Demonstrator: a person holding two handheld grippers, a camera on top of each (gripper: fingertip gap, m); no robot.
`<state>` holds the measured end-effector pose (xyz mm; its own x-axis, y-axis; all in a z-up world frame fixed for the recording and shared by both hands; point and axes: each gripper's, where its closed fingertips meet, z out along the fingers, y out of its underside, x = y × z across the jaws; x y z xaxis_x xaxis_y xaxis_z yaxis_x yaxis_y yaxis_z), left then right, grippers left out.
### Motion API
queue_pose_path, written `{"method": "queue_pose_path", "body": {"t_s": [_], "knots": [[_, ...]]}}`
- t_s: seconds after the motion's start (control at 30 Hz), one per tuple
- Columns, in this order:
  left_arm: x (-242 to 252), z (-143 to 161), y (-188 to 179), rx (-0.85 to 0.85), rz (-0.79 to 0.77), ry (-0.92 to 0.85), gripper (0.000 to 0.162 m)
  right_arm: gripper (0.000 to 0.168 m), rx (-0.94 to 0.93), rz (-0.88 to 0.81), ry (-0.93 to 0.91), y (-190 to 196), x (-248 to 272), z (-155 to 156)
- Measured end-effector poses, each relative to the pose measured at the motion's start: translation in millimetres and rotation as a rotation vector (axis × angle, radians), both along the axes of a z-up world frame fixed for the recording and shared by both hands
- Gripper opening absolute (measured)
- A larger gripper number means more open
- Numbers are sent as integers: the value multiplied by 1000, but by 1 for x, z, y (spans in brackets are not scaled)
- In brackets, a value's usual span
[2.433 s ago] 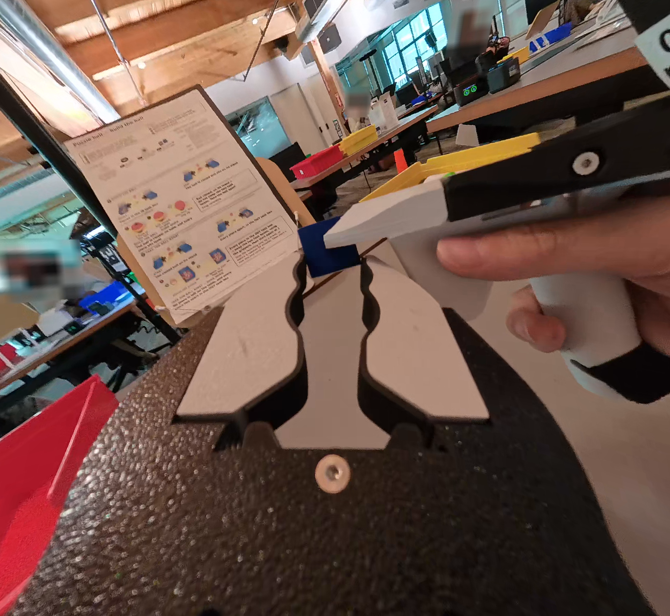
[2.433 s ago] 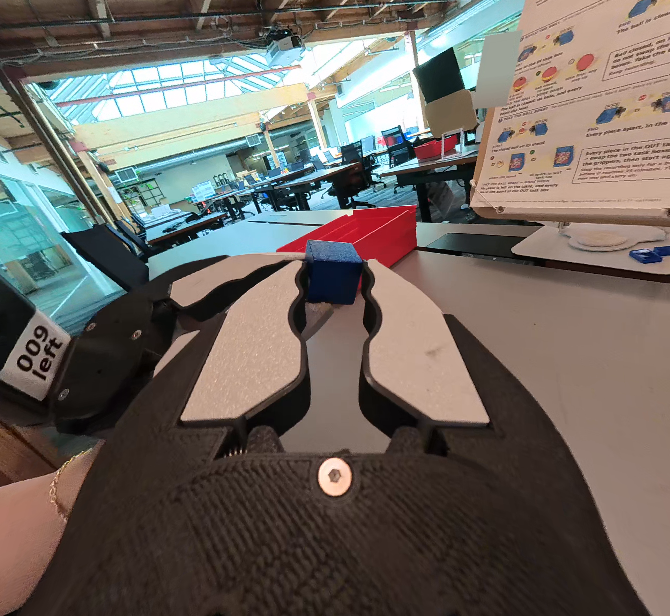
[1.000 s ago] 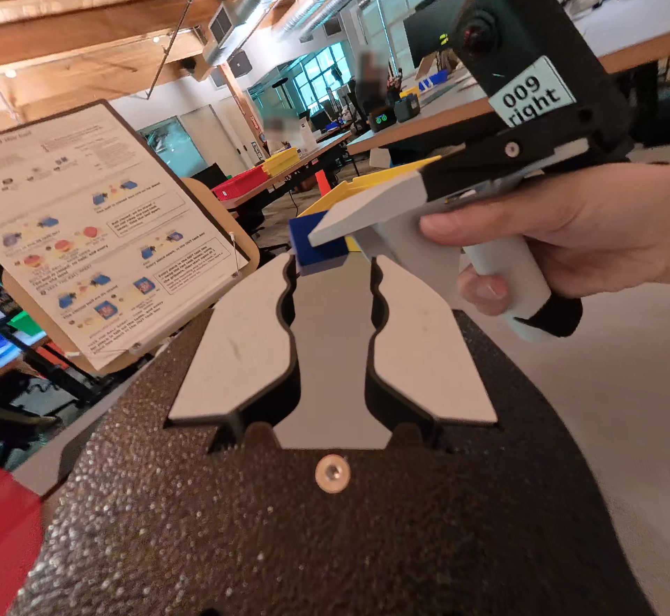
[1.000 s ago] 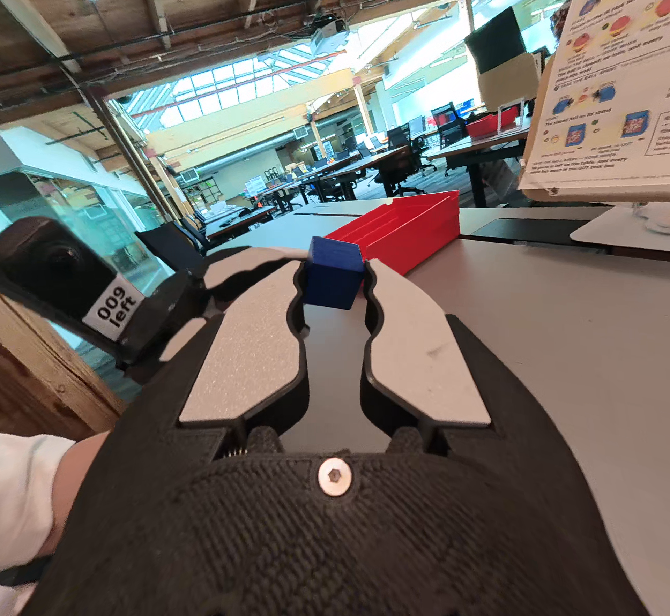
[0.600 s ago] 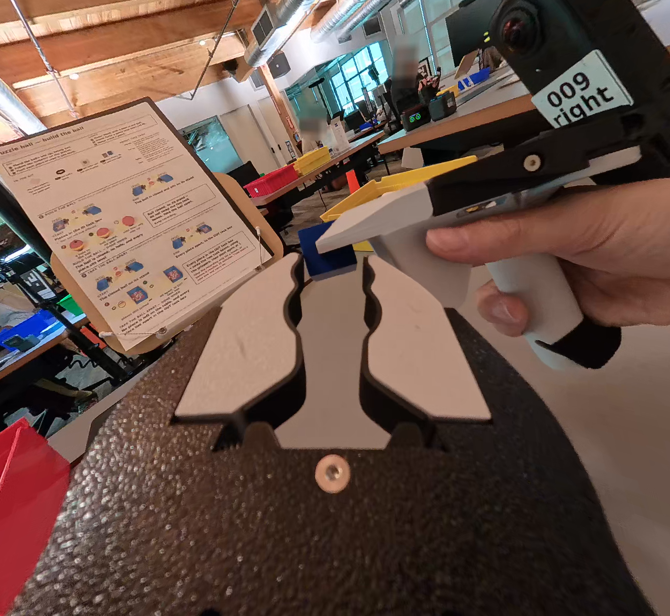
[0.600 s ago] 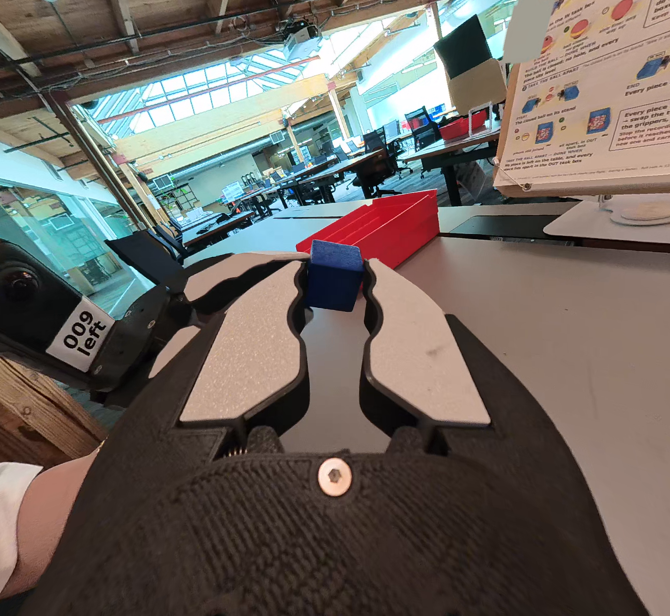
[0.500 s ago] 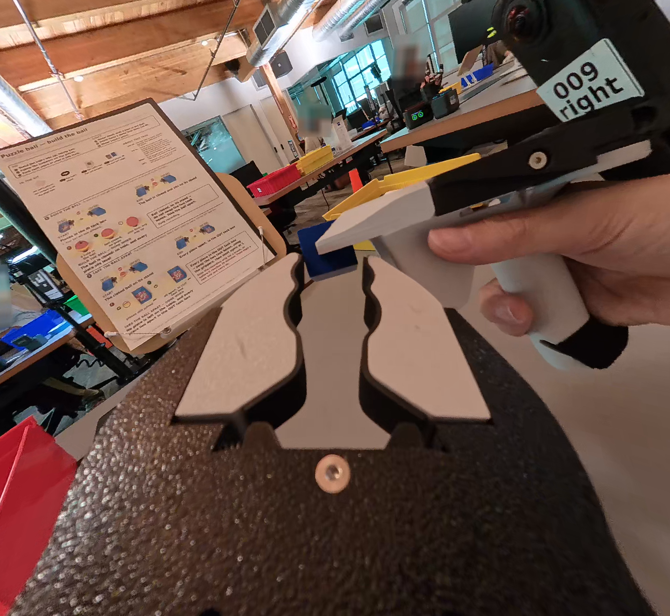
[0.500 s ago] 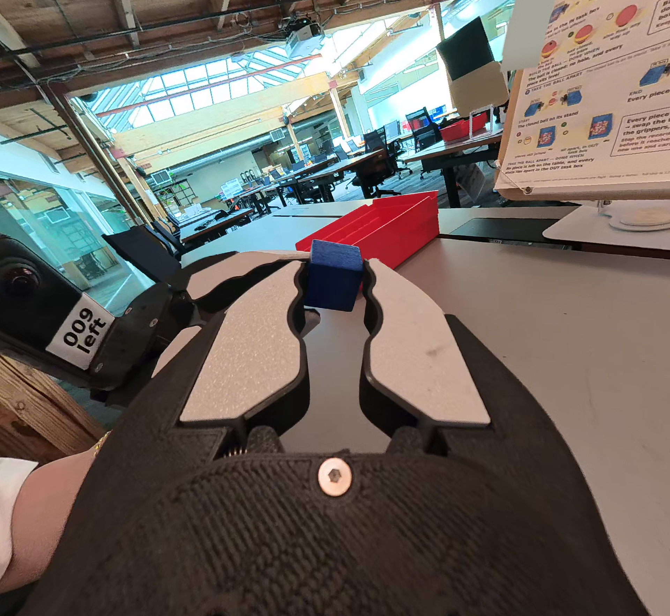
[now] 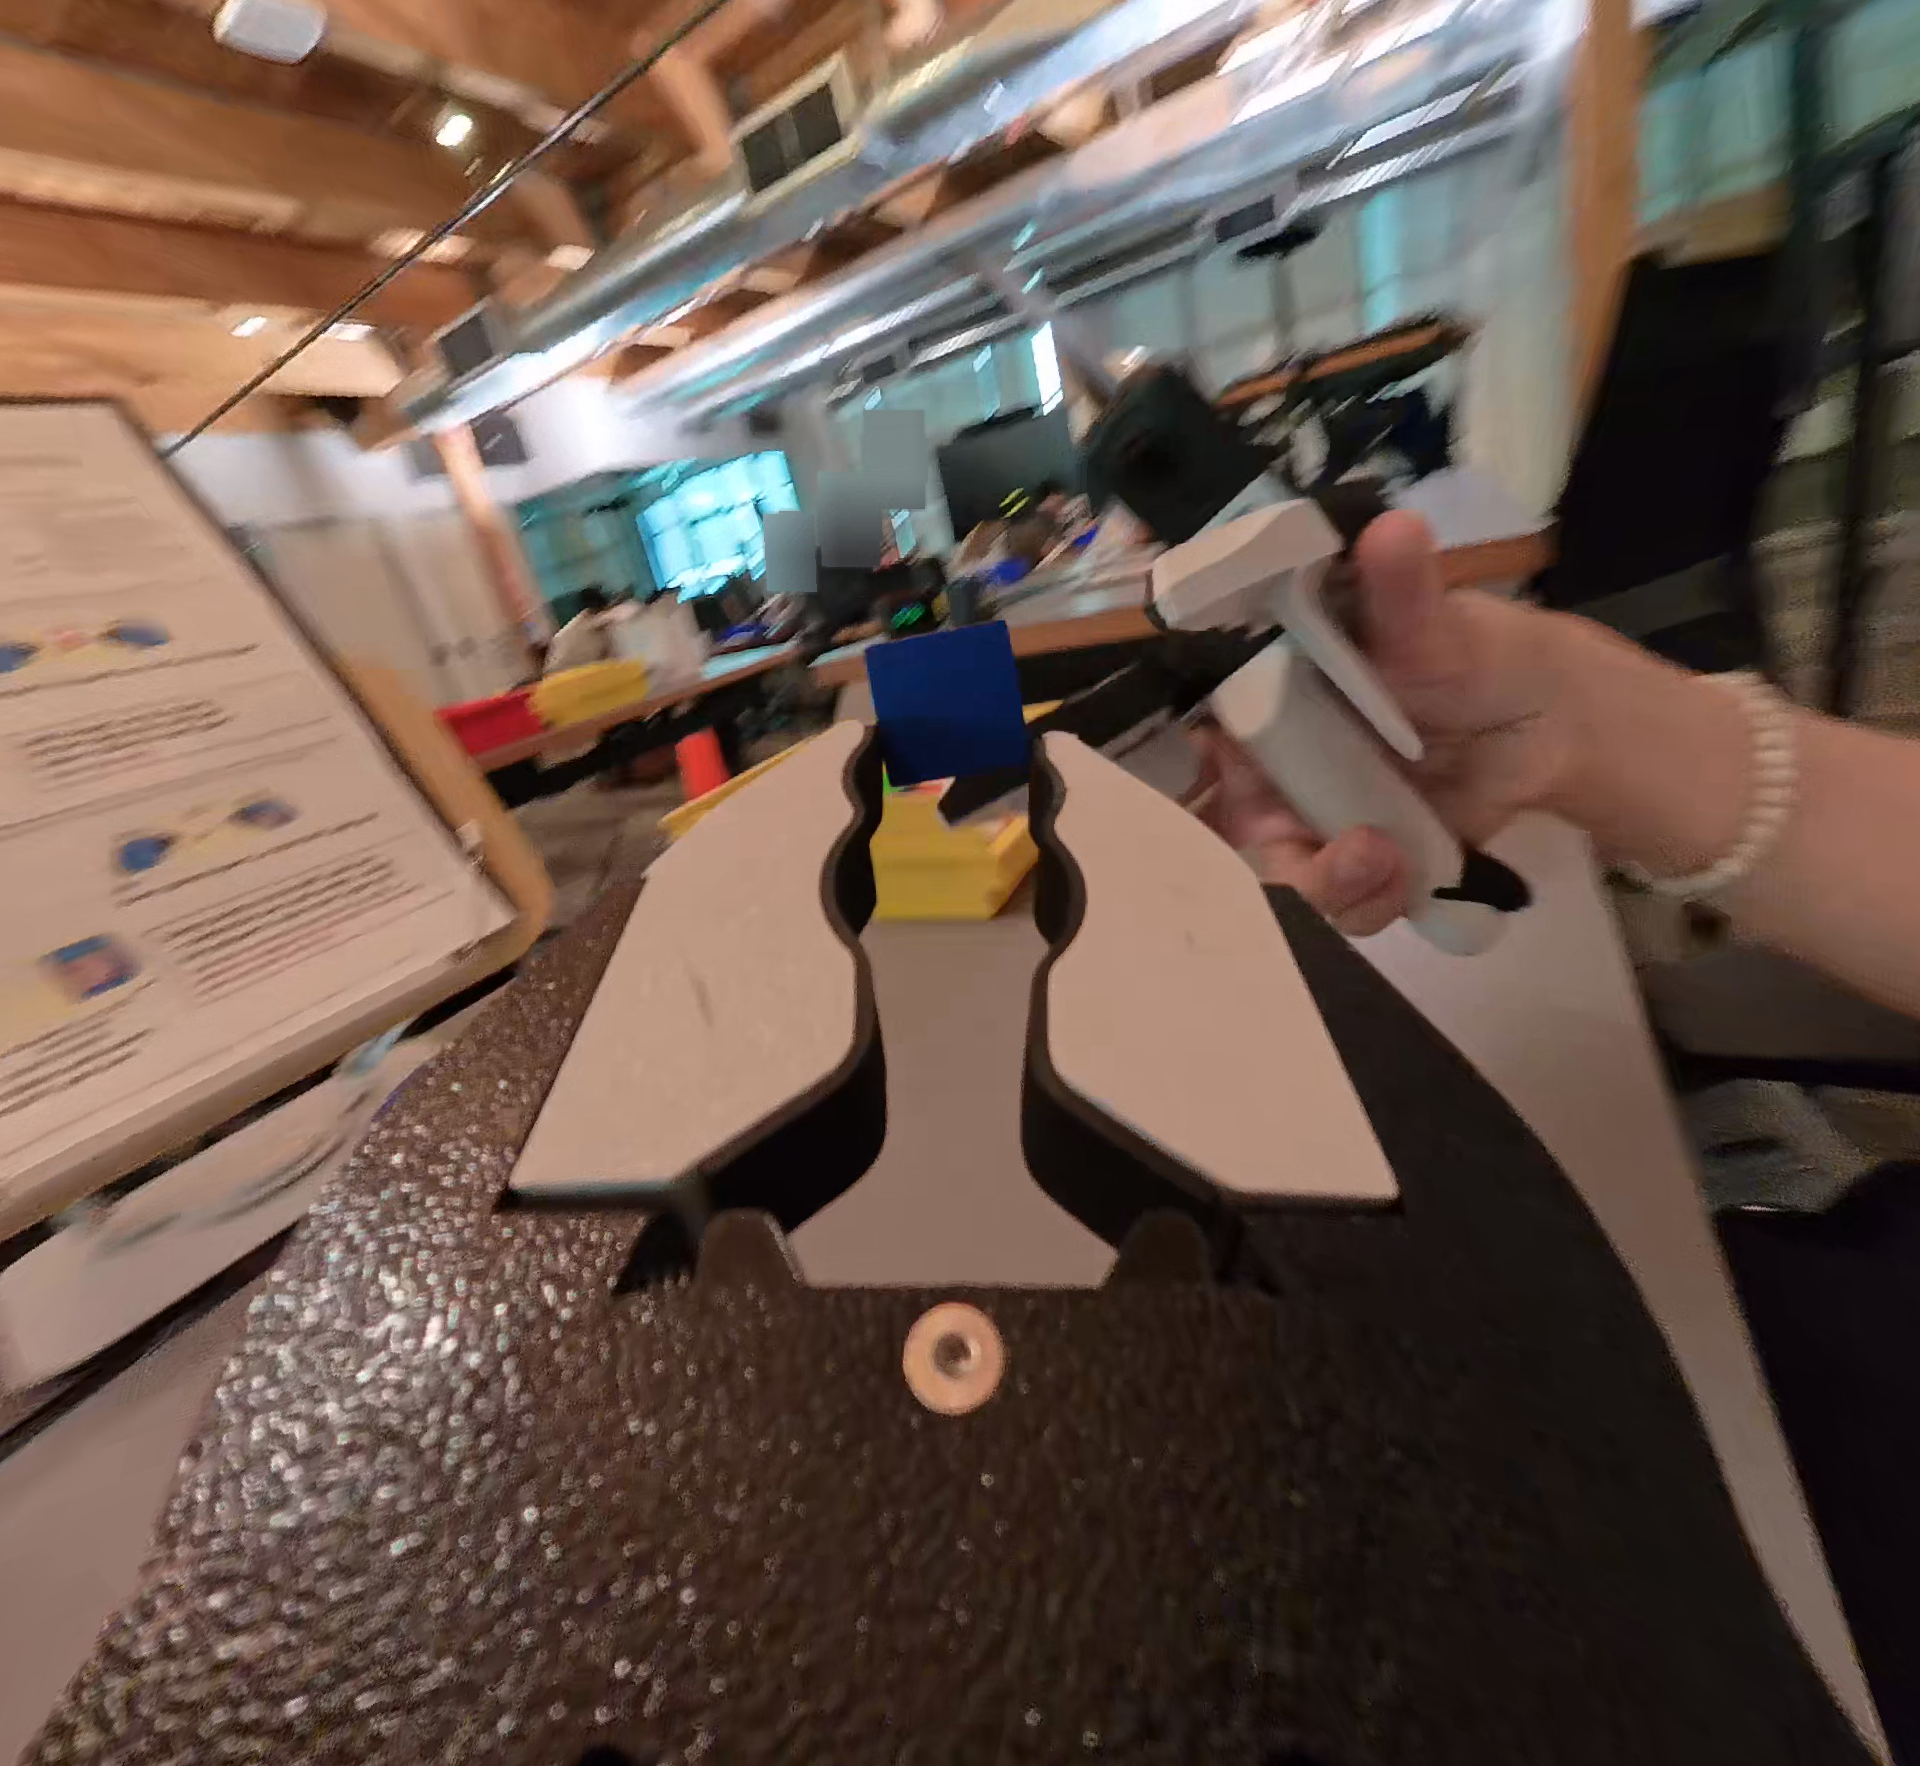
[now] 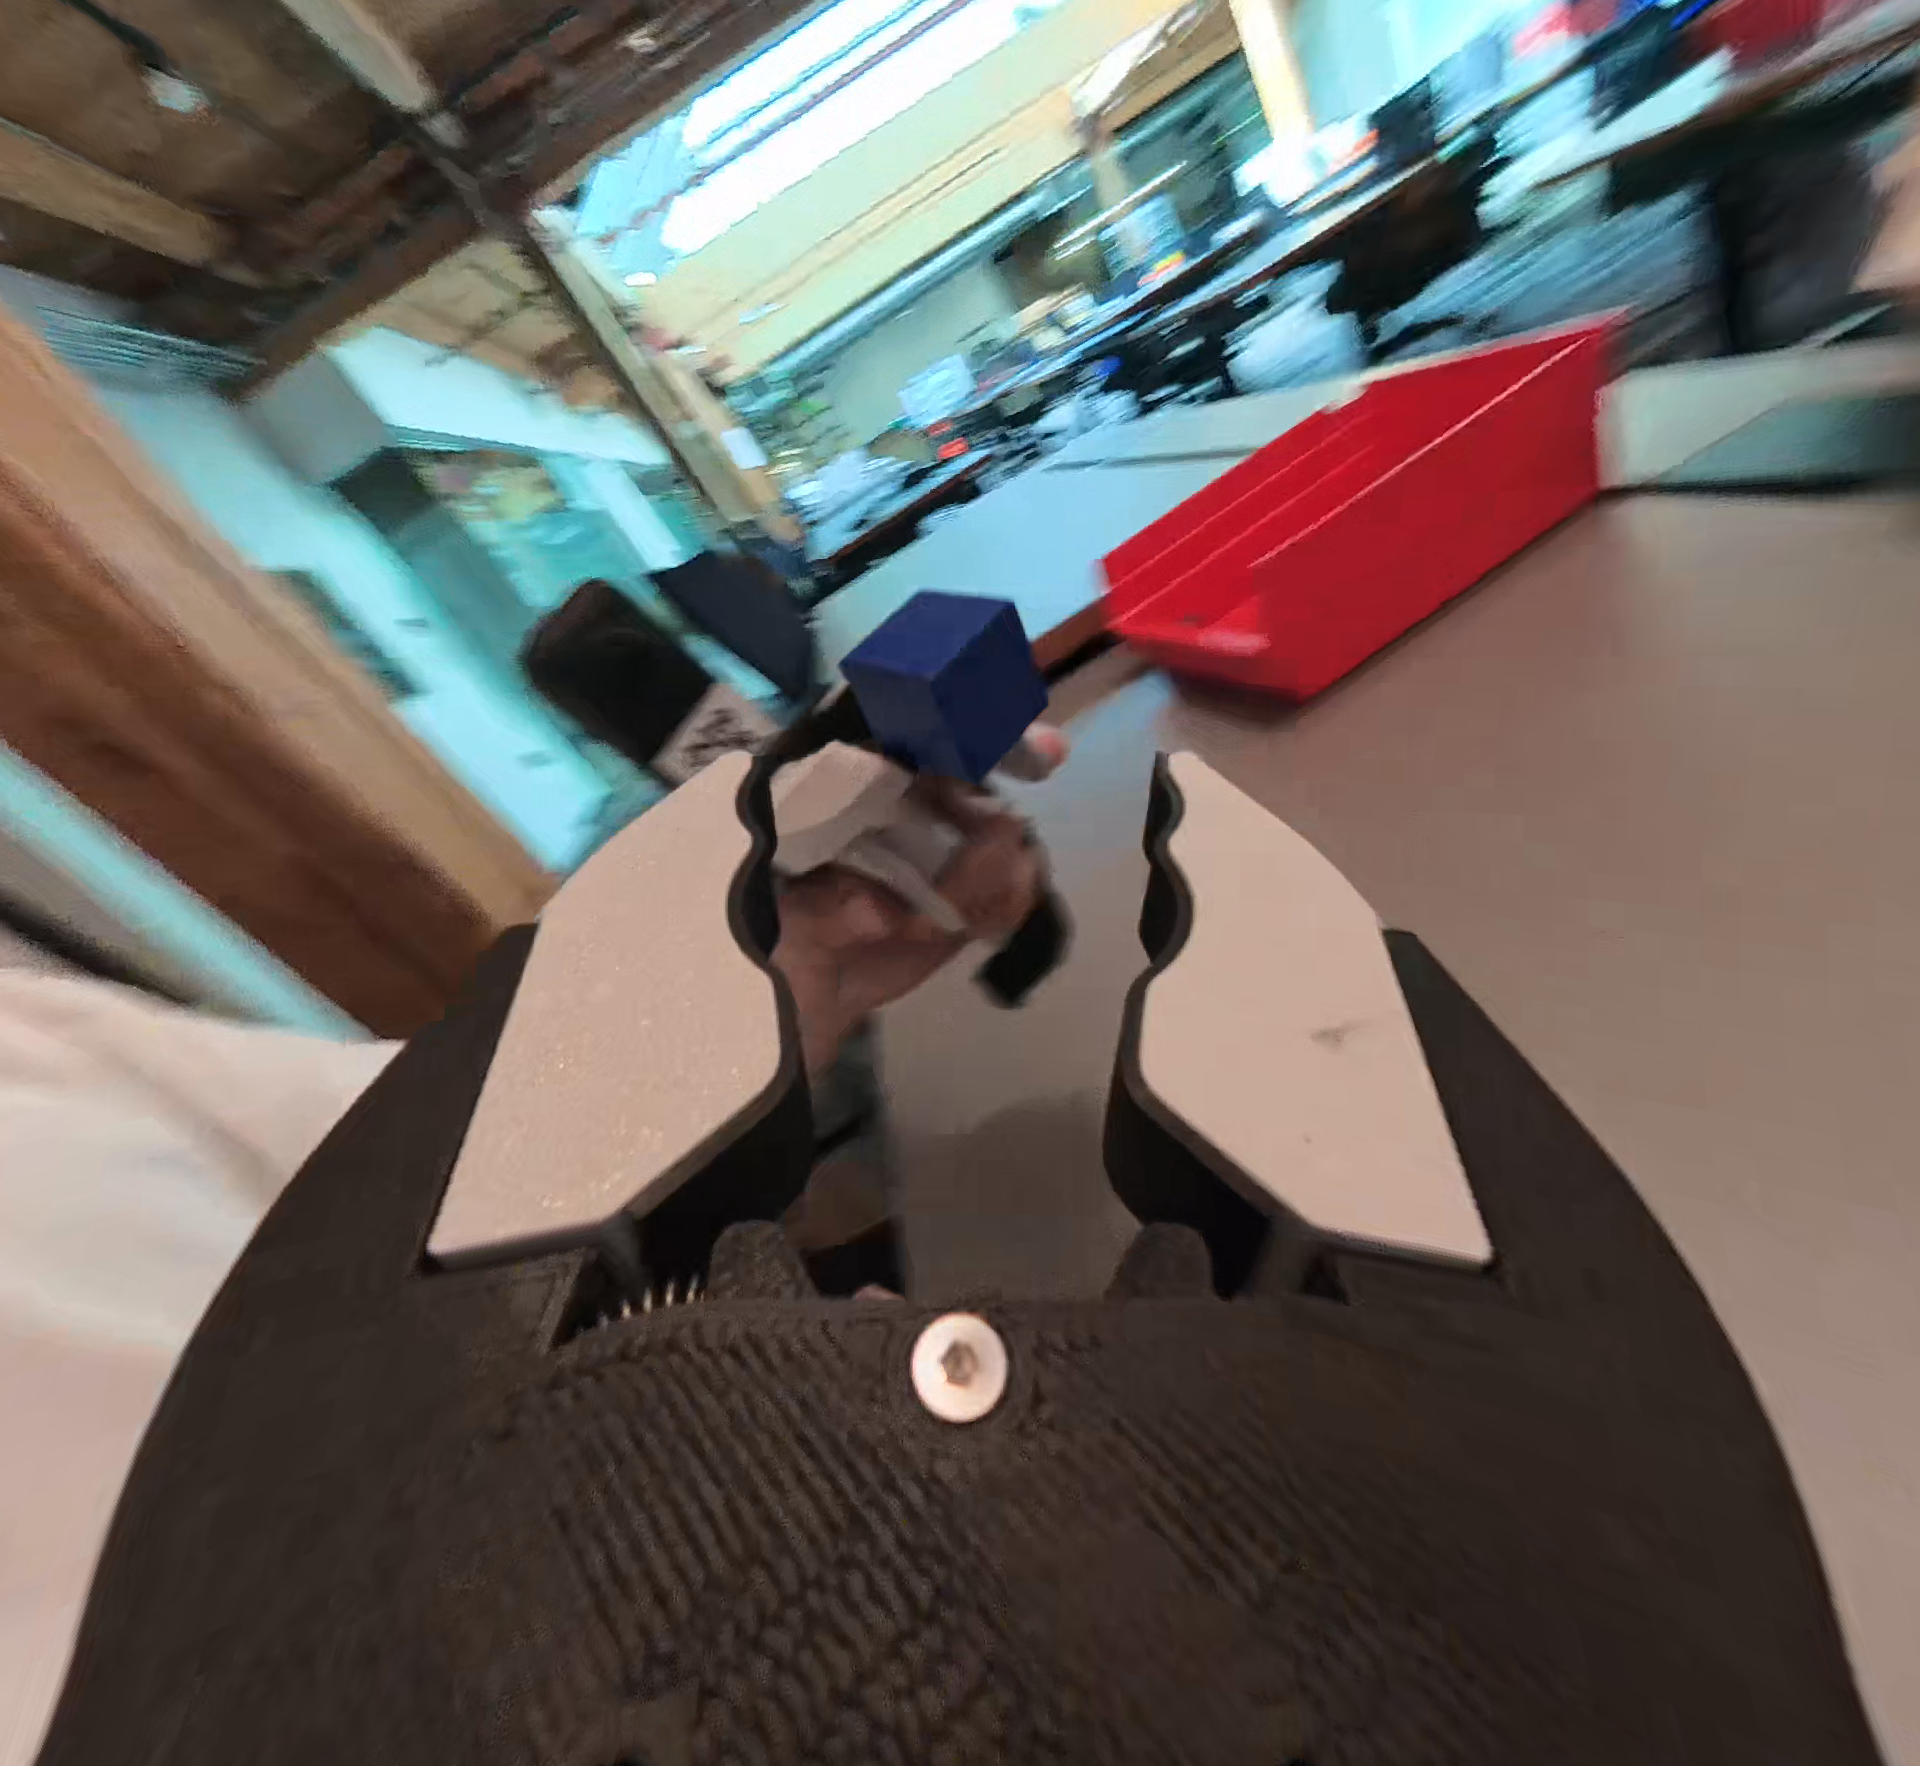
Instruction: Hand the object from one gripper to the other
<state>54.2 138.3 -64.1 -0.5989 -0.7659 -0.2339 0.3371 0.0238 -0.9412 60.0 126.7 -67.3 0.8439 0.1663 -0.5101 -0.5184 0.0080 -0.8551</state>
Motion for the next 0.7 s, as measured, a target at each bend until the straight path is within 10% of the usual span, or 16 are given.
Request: {"method": "queue_pose_path", "body": {"t_s": [0.03, 0.33, 0.7], "knots": [[-7, 2, 0, -29, -80, -22, 26, 68, 20, 90, 78, 0, -8, 1], [-32, -15, -11, 64, -314, -131, 26, 44, 117, 406, 424, 12, -40, 2], [-4, -35, -3, 190, -113, 29, 32, 33, 85, 178, 443, 22, -2, -18]]}}
